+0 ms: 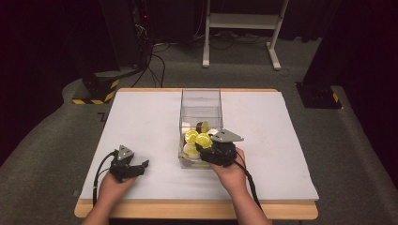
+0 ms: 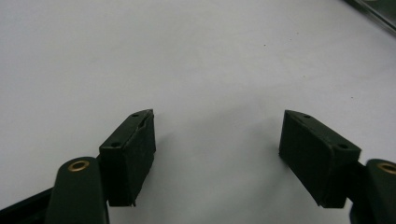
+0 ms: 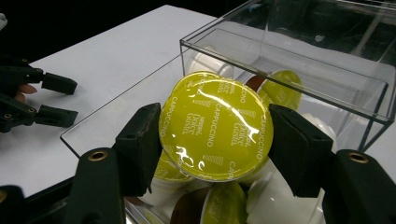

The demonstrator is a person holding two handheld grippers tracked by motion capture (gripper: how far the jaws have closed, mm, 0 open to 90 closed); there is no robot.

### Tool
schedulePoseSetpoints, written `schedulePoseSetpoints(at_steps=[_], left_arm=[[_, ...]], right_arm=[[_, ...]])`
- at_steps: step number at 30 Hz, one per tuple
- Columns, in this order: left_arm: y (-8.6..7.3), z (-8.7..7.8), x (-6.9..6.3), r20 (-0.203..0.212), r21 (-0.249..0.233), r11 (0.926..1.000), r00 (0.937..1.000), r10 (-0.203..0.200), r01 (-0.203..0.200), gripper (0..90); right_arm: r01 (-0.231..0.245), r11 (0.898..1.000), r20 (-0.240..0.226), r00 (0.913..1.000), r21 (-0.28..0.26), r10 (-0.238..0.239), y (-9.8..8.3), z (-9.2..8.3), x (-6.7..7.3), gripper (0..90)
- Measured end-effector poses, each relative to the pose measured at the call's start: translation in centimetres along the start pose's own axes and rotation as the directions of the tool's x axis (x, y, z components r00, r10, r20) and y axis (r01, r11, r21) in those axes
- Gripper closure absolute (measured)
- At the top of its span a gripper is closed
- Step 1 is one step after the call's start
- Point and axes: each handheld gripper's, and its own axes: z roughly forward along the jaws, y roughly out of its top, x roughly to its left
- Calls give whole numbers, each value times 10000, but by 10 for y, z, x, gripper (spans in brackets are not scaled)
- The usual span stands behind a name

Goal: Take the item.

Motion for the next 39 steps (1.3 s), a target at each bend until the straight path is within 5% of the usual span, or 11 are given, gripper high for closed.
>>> schedulePoseSetpoints(at_steps=[39], left_arm=[[0, 0, 0, 6, 9, 10000, 10000, 2, -2, 273]], right_arm=[[-2, 9959, 329, 9995, -906, 32, 6, -25, -13, 381]])
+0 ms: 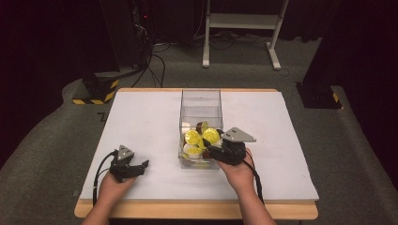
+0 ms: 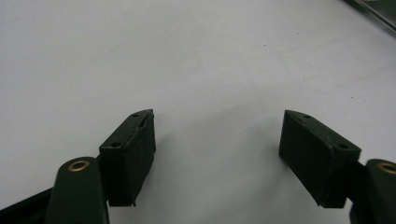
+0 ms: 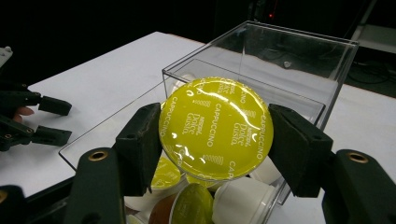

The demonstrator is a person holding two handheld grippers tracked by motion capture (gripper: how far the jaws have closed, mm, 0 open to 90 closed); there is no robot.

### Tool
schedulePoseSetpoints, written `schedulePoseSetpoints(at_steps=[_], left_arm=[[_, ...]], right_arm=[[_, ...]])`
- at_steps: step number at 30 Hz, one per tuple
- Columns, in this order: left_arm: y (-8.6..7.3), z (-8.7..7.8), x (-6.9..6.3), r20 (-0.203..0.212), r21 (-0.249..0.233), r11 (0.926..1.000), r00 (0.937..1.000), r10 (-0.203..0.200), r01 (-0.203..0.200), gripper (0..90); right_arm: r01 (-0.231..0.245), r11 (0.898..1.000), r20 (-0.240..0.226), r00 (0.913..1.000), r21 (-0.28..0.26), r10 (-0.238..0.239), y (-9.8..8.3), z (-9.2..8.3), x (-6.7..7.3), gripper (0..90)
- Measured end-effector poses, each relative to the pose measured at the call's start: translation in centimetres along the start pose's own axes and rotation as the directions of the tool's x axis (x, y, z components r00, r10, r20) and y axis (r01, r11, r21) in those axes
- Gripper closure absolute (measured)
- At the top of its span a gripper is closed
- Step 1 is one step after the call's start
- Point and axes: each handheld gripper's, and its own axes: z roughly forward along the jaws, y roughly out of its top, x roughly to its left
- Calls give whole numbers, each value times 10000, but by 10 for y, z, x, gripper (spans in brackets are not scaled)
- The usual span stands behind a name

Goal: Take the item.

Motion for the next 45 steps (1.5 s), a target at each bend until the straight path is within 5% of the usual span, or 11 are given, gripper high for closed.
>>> schedulePoseSetpoints(at_steps=[45], left_arm=[[0, 0, -1, -35, -64, 10000, 10000, -42, 42, 273]], right_arm=[[-236, 9987, 823, 9962, -461, 274, 6, -20, -31, 382]])
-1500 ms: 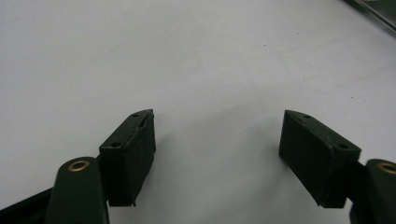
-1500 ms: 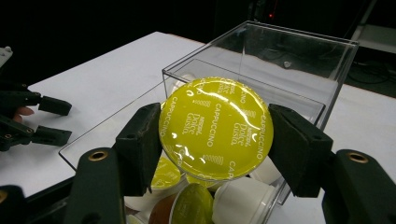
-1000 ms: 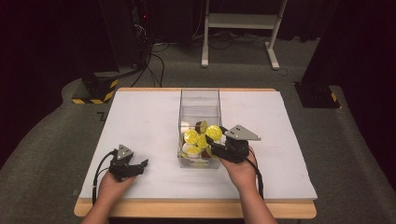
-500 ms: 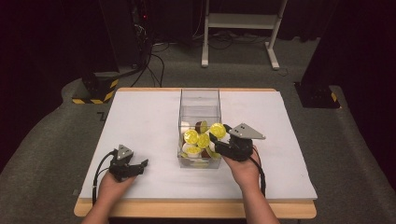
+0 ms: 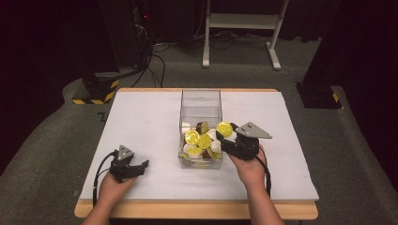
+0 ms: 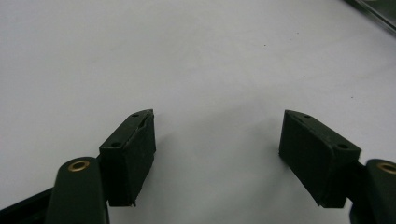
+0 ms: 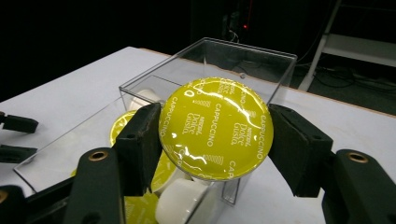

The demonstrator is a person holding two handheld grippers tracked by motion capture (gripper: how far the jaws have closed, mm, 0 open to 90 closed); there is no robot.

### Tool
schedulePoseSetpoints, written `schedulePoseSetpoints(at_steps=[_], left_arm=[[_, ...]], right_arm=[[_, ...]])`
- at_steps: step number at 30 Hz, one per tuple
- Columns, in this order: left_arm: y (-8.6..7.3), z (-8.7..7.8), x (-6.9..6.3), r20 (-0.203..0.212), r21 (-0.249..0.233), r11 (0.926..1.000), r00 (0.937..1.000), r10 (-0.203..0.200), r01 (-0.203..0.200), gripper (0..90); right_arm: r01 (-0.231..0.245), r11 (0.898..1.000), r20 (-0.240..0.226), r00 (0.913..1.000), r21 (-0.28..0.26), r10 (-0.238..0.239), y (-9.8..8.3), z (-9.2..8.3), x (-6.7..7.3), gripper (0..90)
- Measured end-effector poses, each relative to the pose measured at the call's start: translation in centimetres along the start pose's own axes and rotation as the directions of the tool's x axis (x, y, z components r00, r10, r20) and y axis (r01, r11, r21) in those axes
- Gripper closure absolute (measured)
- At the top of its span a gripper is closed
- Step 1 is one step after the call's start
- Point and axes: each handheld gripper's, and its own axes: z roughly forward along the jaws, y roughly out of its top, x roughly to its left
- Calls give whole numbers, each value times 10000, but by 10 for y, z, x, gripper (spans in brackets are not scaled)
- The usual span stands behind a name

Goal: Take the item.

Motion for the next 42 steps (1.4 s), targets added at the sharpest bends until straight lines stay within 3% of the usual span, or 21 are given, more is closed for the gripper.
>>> schedulePoseSetpoints(at_steps=[23, 42], left_arm=[[0, 0, 0, 4, 16, 10000, 10000, 10, -10, 273], [0, 0, 0, 4, 18, 10000, 10000, 14, -14, 274]], right_arm=[[-470, 9989, 1086, 9930, 51, 462, -9, -7, -38, 382], [-885, 9953, 2244, 9714, 401, 773, -25, -6, -70, 382]])
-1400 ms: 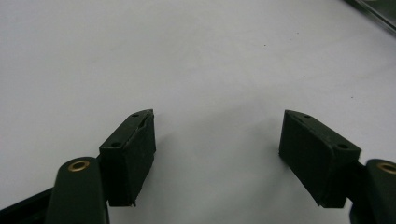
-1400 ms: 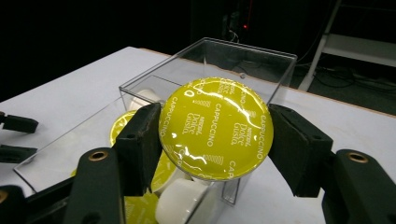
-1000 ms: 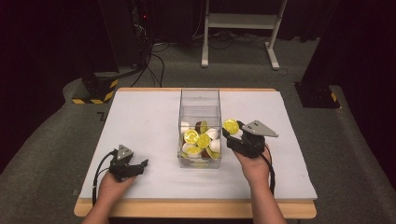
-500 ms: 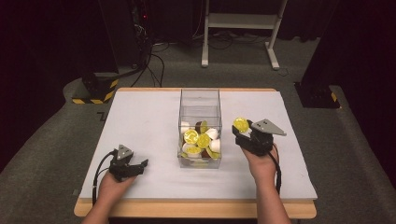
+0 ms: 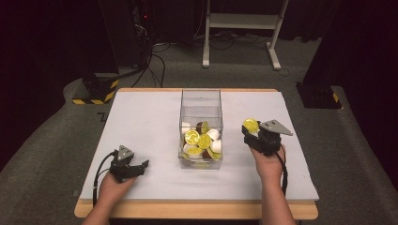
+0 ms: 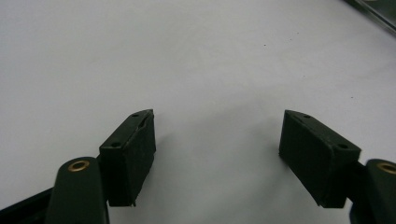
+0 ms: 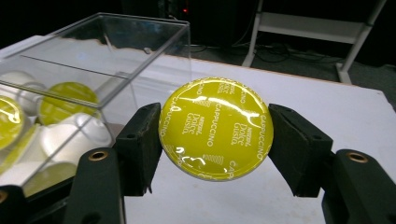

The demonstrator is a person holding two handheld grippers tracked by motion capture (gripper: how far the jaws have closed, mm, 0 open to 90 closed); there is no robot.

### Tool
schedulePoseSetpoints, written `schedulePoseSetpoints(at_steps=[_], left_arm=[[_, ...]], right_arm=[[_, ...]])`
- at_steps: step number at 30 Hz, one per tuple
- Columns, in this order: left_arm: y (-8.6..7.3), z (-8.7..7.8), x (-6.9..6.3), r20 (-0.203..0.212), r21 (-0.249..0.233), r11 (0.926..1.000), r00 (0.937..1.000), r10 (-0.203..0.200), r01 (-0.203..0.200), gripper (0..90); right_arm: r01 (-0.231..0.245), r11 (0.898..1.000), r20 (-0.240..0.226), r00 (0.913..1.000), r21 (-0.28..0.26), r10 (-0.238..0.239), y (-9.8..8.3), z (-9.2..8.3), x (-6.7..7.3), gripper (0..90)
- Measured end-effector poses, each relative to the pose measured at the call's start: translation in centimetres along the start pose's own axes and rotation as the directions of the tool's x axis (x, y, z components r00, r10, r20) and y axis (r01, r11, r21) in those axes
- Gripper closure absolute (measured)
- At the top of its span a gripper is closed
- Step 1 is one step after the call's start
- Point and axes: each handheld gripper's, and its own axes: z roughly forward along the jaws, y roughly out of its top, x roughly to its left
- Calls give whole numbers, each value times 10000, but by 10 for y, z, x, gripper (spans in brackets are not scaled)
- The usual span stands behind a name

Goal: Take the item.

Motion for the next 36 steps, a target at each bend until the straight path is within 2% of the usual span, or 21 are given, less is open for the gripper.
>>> schedulePoseSetpoints(at_steps=[10, 18, 30, 36], left_arm=[[0, 0, 0, -6, -8, 10000, 10000, -2, 2, 274], [0, 0, 0, -8, -14, 10000, 10000, -9, 9, 273], [0, 0, 0, -17, -17, 10000, 10000, -8, 8, 273], [0, 0, 0, -16, -17, 10000, 10000, -7, 7, 273]], right_arm=[[-224, 9983, 494, 9986, 544, 197, -12, 10, -17, 382], [-539, 9928, 801, 9958, 1066, 455, -24, 21, -32, 382], [-903, 9711, 1350, 9890, 2209, 613, -45, 39, -49, 382], [-1140, 9614, 1455, 9862, 2502, 791, -52, 43, -55, 382]])
